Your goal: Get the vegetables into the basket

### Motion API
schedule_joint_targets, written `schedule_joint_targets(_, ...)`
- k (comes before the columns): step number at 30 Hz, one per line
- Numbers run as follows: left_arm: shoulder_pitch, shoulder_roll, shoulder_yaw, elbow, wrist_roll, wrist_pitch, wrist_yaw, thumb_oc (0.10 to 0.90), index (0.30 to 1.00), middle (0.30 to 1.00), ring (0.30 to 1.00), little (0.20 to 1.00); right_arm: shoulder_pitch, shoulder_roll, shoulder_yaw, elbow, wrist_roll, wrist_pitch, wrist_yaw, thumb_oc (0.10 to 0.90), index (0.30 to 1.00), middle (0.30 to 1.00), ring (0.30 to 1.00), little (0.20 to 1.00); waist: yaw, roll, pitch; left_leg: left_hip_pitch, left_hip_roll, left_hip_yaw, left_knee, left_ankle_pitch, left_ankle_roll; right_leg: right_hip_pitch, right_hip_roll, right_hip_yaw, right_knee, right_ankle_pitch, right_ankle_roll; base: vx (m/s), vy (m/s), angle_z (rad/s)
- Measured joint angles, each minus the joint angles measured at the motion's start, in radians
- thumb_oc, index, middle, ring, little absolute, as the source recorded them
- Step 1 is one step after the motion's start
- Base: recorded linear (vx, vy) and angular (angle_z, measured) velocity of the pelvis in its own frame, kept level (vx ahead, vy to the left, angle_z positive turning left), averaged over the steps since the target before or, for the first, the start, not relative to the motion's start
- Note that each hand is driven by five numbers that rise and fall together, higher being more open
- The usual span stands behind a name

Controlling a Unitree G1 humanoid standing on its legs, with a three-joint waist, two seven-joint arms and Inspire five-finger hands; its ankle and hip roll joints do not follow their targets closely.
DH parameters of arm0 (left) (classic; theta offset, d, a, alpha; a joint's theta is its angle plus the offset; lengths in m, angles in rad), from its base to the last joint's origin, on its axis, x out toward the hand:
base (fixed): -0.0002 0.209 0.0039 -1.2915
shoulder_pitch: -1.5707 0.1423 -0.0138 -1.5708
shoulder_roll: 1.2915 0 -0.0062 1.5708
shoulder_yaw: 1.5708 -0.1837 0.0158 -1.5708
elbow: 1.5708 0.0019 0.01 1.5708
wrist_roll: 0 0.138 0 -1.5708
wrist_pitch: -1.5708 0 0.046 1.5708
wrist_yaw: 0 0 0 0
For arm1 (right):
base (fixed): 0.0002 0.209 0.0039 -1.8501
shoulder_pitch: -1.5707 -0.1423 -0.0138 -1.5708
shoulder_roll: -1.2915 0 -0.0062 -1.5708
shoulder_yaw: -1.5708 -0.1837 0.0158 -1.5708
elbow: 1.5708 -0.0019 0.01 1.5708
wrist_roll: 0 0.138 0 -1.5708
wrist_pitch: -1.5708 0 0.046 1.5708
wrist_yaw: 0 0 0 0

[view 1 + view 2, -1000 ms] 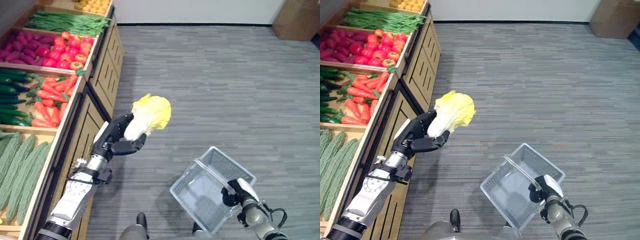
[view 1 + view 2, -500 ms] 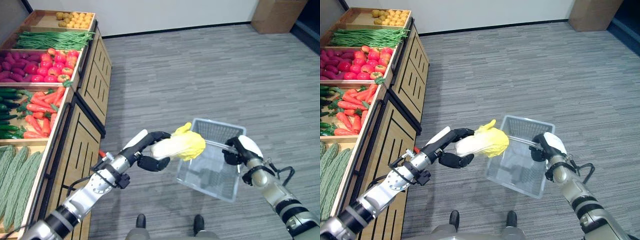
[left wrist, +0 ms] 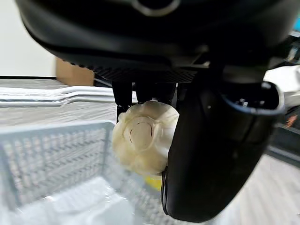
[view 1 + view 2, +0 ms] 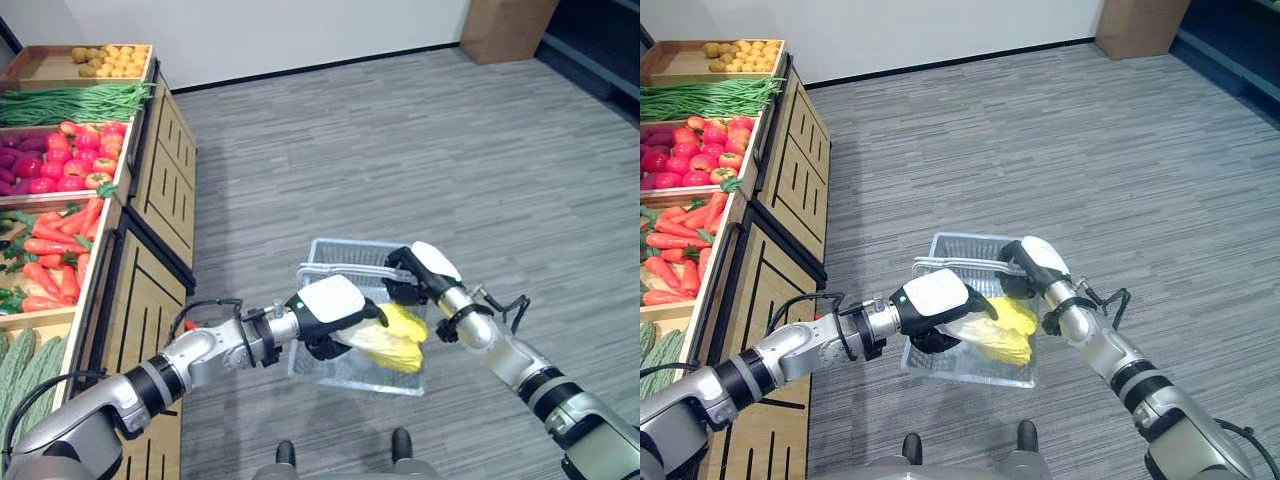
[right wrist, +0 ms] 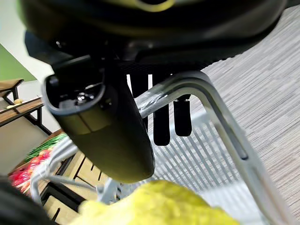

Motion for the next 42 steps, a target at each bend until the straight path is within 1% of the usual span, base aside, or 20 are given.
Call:
schedule_joint_targets(2,0.048,-0.035,0.038,0.059,0.03,0.024,0.025,0.4,0.3,0.3,0.3,0.3,0.001,0.009,0.004,-0.031,0.002,0.001,0.008,0.4,0.3,0.3,0.3,0.3,-0.002,-0.002,0.0,0.001,0.0,0.003,0.0,0.0,0.0,-0.001,0.001,0.003,0.0,0.0,0.0,-0.01,0.01,-0.04)
schedule_joint_targets(3,0.098,-0.059,0.062,0.13,0.072,0.055,0.05,0.9,1.0,1.0,1.0,1.0,0.001,0.03,0.012,-0.066,0.02,0.001,0.017,0.4,0.3,0.3,0.3,0.3,-0.006,-0.013,-0.005,0.001,0.001,0.006,0.0,-0.001,-0.001,-0.002,0.001,0.004,0.0,0.0,0.0,0.04,0.012,-0.06)
schedule_joint_targets(6,0.134,-0.081,0.077,0.22,0.129,0.096,0.067,0.9,1.0,1.0,1.0,1.0,0.004,0.056,0.015,-0.096,0.042,0.001,0.025,0.4,0.3,0.3,0.3,0.3,-0.007,-0.031,-0.01,0.002,0.002,0.014,0.0,-0.001,-0.001,-0.006,0.002,0.01,-0.001,0.001,0.0,0.01,0.0,-0.06)
schedule_joint_targets(10,0.179,-0.063,0.12,0.226,0.174,0.142,0.069,0.9,1.0,1.0,1.0,1.0,0.011,0.065,0.015,-0.142,0.052,0.0,0.033,0.4,0.3,0.3,0.3,0.3,0.001,-0.056,-0.017,0.002,0.001,0.017,0.0,-0.001,-0.001,-0.008,0.002,0.013,-0.001,0.002,0.0,0.0,-0.004,-0.02)
schedule_joint_targets(12,0.235,-0.083,0.213,0.218,0.169,0.138,0.083,0.9,1.0,1.0,1.0,1.0,0.027,0.069,0.011,-0.141,0.051,0.0,0.033,0.4,0.3,0.3,0.3,0.3,0.0,-0.058,-0.018,0.003,0.002,0.019,0.0,-0.001,-0.001,-0.007,0.002,0.012,-0.001,0.002,0.0,0.0,0.0,0.0)
schedule_joint_targets(14,0.258,-0.096,0.242,0.206,0.143,0.148,0.083,0.9,1.0,1.0,1.0,1.0,0.052,0.07,0.009,-0.128,0.052,0.001,0.035,0.4,0.3,0.3,0.3,0.3,0.003,-0.058,-0.018,0.007,0.003,0.017,0.0,-0.001,-0.001,-0.001,0.003,0.01,-0.001,0.002,0.0,0.0,-0.006,0.02)
schedule_joint_targets(16,0.307,-0.096,0.299,0.102,0.044,0.147,0.077,0.9,1.0,1.0,1.0,1.0,0.095,0.099,-0.031,-0.054,0.051,0.006,0.035,0.4,0.3,0.3,0.3,0.3,0.013,-0.058,-0.018,0.007,0.003,0.013,0.0,-0.002,0.0,0.003,0.002,0.006,-0.001,0.002,0.0,0.01,-0.016,0.06)
schedule_joint_targets(18,0.322,-0.091,0.312,0.04,0.003,0.147,0.063,0.9,1.0,1.0,1.0,1.0,0.109,0.101,-0.04,-0.012,0.051,0.026,0.034,0.4,0.3,0.3,0.3,0.3,0.017,-0.058,-0.018,0.009,0.003,0.009,0.0,-0.001,0.0,0.007,0.002,0.004,-0.001,0.002,0.0,0.02,-0.018,0.05)
schedule_joint_targets(20,0.433,-0.076,0.376,-0.159,-0.194,0.14,-0.007,0.9,1.0,1.0,1.0,1.0,0.177,0.128,-0.127,0.015,0.039,0.035,0.016,0.4,0.3,0.3,0.3,0.3,0.016,-0.058,-0.018,0.015,0.004,-0.001,0.0,-0.002,0.0,0.017,0.002,-0.003,-0.006,0.0,-0.001,-0.01,-0.009,0.09)
schedule_joint_targets(21,0.448,-0.075,0.381,-0.201,-0.267,0.118,-0.014,0.9,1.0,1.0,1.0,1.0,0.186,0.126,-0.141,0.044,0.038,0.057,0.008,0.4,0.3,0.3,0.3,0.3,0.019,-0.056,-0.019,0.017,0.002,-0.006,0.0,-0.002,0.0,0.023,0.001,-0.008,-0.006,0.0,0.0,0.01,-0.012,0.11)
schedule_joint_targets(22,0.453,-0.049,0.386,-0.29,-0.394,0.117,-0.05,0.9,1.0,1.0,1.0,1.0,0.19,0.123,-0.159,0.098,0.013,0.077,-0.001,0.4,0.3,0.3,0.3,0.3,0.035,-0.056,-0.019,0.017,0.003,-0.008,0.0,-0.001,0.001,0.023,0.001,-0.01,-0.006,-0.001,0.0,0.0,-0.015,0.09)
schedule_joint_targets(27,0.533,-0.002,0.459,-0.374,-0.647,0.095,-0.104,0.9,1.0,1.0,1.0,1.0,0.25,0.108,-0.194,0.166,-0.036,0.114,-0.023,0.4,0.3,0.3,0.3,0.3,0.037,-0.032,-0.033,0.015,0.003,-0.017,0.0,-0.001,0.001,0.026,0.0,-0.018,-0.006,-0.004,0.0,0.0,-0.005,0.04)
schedule_joint_targets(30,0.589,0.061,0.462,-0.368,-0.719,0.097,-0.149,0.9,1.0,1.0,1.0,1.0,0.268,0.092,-0.204,0.231,-0.054,0.116,-0.023,0.4,0.3,0.3,0.3,0.3,0.037,-0.025,-0.032,0.014,0.004,-0.021,0.0,-0.001,0.0,0.027,0.001,-0.021,-0.006,-0.004,0.0,-0.01,-0.003,0.03)
schedule_joint_targets(31,0.635,0.072,0.464,-0.33,-0.733,0.095,-0.166,0.9,1.0,1.0,1.0,1.0,0.287,0.089,-0.224,0.269,-0.072,0.116,-0.026,0.4,0.3,0.3,0.3,0.3,0.037,-0.021,-0.034,0.013,0.004,-0.023,0.0,-0.001,0.0,0.029,0.001,-0.023,-0.006,-0.004,0.0,-0.02,-0.005,0.05)
schedule_joint_targets(34,0.668,0.064,0.464,-0.19,-0.72,0.116,-0.171,0.9,1.0,1.0,1.0,1.0,0.31,0.084,-0.232,0.309,-0.073,0.118,-0.033,0.4,0.3,0.3,0.3,0.3,0.036,-0.016,-0.036,0.012,0.006,-0.03,0.0,-0.001,0.0,0.031,0.003,-0.029,-0.006,-0.008,-0.001,0.0,-0.003,0.06)
schedule_joint_targets(35,0.678,0.048,0.464,-0.068,-0.684,0.112,-0.165,0.9,1.0,1.0,1.0,1.0,0.33,0.084,-0.251,0.324,-0.073,0.117,-0.042,0.4,0.3,0.3,0.3,0.3,0.036,-0.012,-0.039,0.012,0.008,-0.032,0.0,-0.001,0.001,0.032,0.004,-0.031,-0.006,-0.011,-0.001,0.01,-0.013,0.05)
schedule_joint_targets(38,0.703,-0.072,0.53,0.224,-0.557,0.126,-0.152,0.9,1.0,1.0,1.0,1.0,0.387,0.094,-0.332,0.363,-0.073,0.106,-0.054,0.4,0.3,0.3,0.3,0.3,0.035,-0.006,-0.044,0.006,0.008,-0.036,0.0,-0.004,0.001,0.03,0.003,-0.035,-0.006,-0.02,0.002,0.0,-0.015,0.04)
schedule_joint_targets(40,0.735,-0.093,0.543,0.313,-0.508,0.156,-0.146,0.9,1.0,1.0,1.0,1.0,0.407,0.093,-0.341,0.388,-0.074,0.109,-0.057,0.4,0.3,0.3,0.3,0.3,0.035,-0.01,-0.045,0.0,0.01,-0.037,0.0,-0.003,0.0,0.024,0.005,-0.039,-0.006,-0.02,0.0,0.0,0.0,0.0)
schedule_joint_targets(41,0.735,-0.148,0.579,0.434,-0.431,0.164,-0.118,0.9,1.0,1.0,1.0,1.0,0.421,0.092,-0.352,0.406,-0.076,0.112,-0.059,0.4,0.3,0.3,0.3,0.3,0.032,-0.008,-0.047,-0.001,0.01,-0.037,0.0,-0.002,-0.001,0.021,0.006,-0.039,-0.006,-0.02,0.0,0.02,-0.031,0.02)
schedule_joint_targets(42,0.738,-0.153,0.568,0.445,-0.395,0.201,-0.112,0.9,1.0,1.0,1.0,1.0,0.432,0.092,-0.353,0.407,-0.076,0.114,-0.059,0.4,0.3,0.3,0.3,0.3,0.034,-0.009,-0.046,-0.003,0.011,-0.038,0.0,-0.002,-0.001,0.02,0.006,-0.04,-0.006,-0.02,0.0,0.02,-0.032,0.01)
